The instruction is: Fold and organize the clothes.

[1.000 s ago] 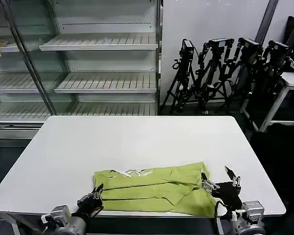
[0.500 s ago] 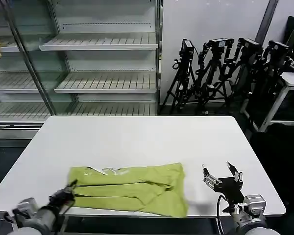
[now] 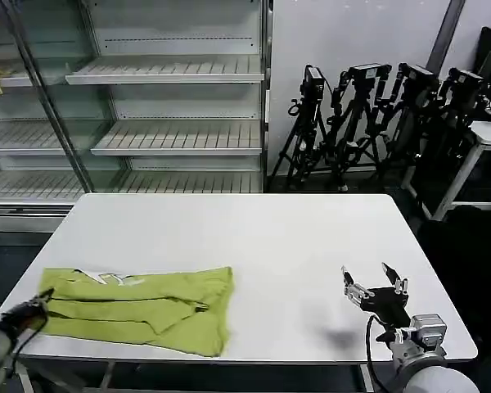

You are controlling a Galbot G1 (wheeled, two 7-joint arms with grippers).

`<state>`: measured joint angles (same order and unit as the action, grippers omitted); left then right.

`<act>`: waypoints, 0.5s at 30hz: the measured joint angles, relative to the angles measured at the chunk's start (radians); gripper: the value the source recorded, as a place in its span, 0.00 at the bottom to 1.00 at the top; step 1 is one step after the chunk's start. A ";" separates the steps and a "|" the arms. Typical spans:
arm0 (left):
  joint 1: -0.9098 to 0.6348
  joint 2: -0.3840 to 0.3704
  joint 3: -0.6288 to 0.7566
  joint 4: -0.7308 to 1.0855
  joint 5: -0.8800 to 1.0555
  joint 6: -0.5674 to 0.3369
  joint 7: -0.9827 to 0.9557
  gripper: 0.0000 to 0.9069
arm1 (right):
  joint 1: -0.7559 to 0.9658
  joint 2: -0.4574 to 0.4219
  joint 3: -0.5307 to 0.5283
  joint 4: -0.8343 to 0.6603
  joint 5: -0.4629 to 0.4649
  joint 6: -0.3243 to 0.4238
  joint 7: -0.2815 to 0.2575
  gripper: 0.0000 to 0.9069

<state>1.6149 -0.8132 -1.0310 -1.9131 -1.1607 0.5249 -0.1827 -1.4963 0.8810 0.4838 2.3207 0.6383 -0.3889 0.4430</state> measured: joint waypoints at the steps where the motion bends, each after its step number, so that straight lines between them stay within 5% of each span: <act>1: 0.000 0.003 -0.009 0.001 -0.012 0.005 0.002 0.04 | -0.001 0.000 0.001 0.000 0.000 0.000 0.000 1.00; 15: -0.049 -0.064 0.005 -0.153 -0.281 0.033 -0.056 0.04 | -0.027 0.006 0.023 0.004 -0.007 0.007 0.001 1.00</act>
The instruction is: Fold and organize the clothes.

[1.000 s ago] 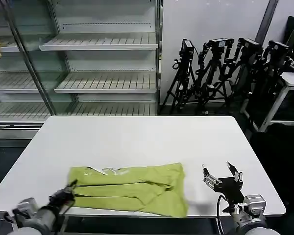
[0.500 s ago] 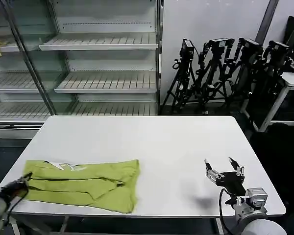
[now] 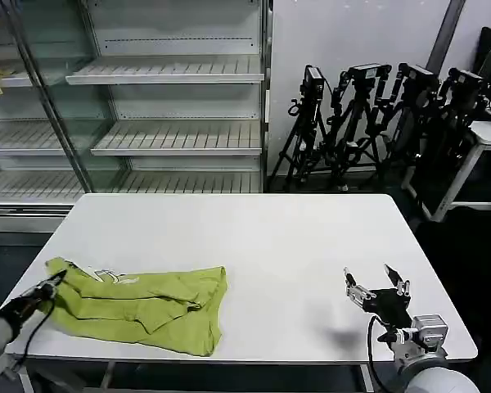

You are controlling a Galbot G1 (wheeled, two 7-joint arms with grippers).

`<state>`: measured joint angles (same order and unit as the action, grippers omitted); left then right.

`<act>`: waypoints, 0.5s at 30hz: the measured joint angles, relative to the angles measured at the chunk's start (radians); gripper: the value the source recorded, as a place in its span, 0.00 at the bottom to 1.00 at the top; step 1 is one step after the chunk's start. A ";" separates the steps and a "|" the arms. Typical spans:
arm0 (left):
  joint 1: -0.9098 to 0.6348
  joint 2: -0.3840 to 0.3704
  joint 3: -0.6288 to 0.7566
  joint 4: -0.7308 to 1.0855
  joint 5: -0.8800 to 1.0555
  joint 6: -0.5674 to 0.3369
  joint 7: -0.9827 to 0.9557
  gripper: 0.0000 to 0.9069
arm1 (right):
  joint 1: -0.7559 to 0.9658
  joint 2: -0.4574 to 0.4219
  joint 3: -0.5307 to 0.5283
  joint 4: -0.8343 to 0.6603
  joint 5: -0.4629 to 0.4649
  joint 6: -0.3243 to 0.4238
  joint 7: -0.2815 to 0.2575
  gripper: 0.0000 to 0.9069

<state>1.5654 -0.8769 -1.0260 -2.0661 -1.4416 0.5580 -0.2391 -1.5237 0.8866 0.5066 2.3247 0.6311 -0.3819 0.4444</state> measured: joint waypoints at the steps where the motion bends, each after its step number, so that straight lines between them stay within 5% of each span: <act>1: -0.005 -0.010 0.013 -0.018 -0.012 -0.001 -0.006 0.04 | -0.002 0.000 0.000 0.000 -0.001 0.001 0.000 1.00; 15: -0.070 -0.145 0.237 -0.175 -0.014 -0.035 -0.052 0.04 | -0.008 0.012 -0.005 -0.011 -0.011 0.008 -0.003 1.00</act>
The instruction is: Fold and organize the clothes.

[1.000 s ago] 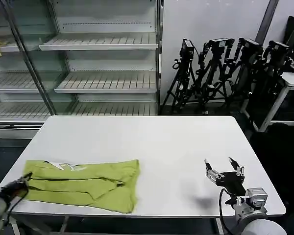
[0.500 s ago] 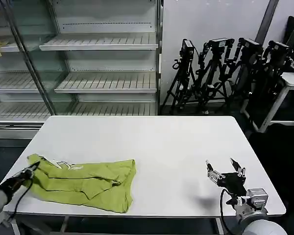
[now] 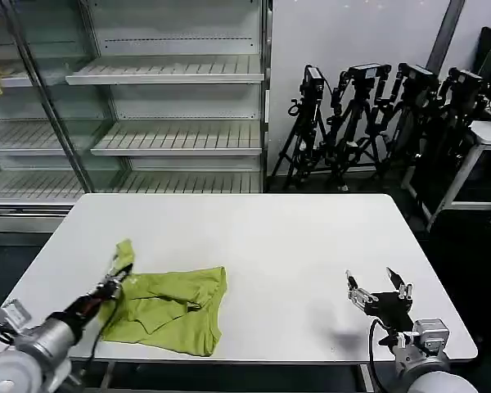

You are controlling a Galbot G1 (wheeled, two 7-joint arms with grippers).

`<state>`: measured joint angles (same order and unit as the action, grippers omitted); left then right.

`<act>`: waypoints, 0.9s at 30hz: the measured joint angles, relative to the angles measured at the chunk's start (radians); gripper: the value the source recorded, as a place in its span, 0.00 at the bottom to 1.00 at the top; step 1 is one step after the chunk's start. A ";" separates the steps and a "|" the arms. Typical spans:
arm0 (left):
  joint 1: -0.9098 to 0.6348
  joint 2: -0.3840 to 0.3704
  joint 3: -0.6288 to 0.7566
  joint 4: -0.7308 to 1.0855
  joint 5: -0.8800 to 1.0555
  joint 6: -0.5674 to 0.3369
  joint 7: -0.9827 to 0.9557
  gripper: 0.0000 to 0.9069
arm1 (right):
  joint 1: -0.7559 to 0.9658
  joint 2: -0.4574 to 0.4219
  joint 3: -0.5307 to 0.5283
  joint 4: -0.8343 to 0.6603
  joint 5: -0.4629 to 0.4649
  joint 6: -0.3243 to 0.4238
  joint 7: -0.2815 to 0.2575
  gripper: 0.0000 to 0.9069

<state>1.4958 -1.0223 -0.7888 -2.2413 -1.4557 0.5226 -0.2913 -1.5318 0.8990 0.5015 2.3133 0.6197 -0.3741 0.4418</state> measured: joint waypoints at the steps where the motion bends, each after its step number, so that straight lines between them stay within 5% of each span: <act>1: -0.005 -0.010 0.022 -0.003 0.011 -0.001 -0.001 0.04 | 0.001 0.001 -0.002 -0.001 0.000 0.000 0.000 1.00; 12: -0.050 -0.075 0.223 -0.004 0.148 -0.012 0.010 0.04 | 0.006 -0.005 -0.004 -0.013 0.001 0.003 -0.002 1.00; 14: -0.052 -0.076 0.250 0.002 0.175 -0.013 0.016 0.61 | 0.006 -0.006 -0.005 -0.014 0.002 0.004 -0.003 1.00; 15: -0.053 -0.076 0.260 0.006 0.188 -0.013 0.019 1.00 | 0.006 -0.006 -0.006 -0.015 0.002 0.004 -0.003 1.00; 27: -0.039 -0.051 0.299 0.011 0.306 0.021 0.078 1.00 | 0.017 -0.004 -0.022 -0.021 0.002 0.006 -0.004 1.00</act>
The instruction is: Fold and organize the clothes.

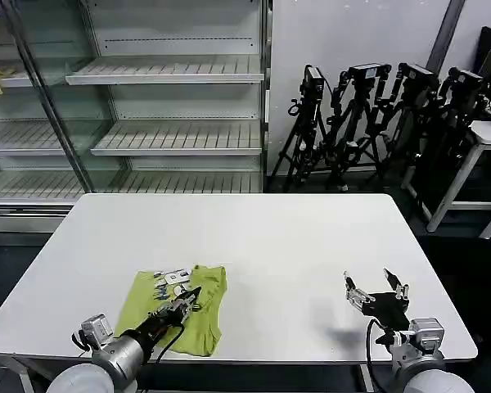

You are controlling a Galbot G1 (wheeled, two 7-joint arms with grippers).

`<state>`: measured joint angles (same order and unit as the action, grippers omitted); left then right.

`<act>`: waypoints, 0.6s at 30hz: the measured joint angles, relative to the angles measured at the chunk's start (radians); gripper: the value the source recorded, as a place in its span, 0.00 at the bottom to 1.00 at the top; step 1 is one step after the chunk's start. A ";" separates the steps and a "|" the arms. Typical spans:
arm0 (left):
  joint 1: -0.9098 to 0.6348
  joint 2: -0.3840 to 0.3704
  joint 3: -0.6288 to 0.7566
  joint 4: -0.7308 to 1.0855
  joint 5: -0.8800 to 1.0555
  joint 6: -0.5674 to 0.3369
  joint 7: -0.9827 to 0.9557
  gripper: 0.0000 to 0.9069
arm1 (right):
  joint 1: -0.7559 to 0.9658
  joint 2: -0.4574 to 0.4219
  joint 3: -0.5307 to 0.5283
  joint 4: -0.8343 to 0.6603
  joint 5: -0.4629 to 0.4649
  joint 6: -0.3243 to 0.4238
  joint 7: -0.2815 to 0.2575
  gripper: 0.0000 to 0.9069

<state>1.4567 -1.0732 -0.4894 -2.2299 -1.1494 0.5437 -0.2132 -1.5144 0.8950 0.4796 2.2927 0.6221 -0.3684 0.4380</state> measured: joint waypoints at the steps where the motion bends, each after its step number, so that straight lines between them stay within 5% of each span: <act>1: 0.002 0.004 -0.003 -0.003 0.005 0.002 0.006 1.00 | 0.000 0.001 -0.001 0.000 0.000 0.000 0.000 1.00; 18: 0.085 0.103 -0.194 -0.041 0.066 0.020 0.045 1.00 | 0.009 0.010 -0.001 0.004 0.004 0.005 -0.003 1.00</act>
<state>1.5416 -0.9707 -0.6831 -2.2705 -1.0834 0.5642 -0.1679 -1.5057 0.9046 0.4786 2.2964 0.6264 -0.3638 0.4348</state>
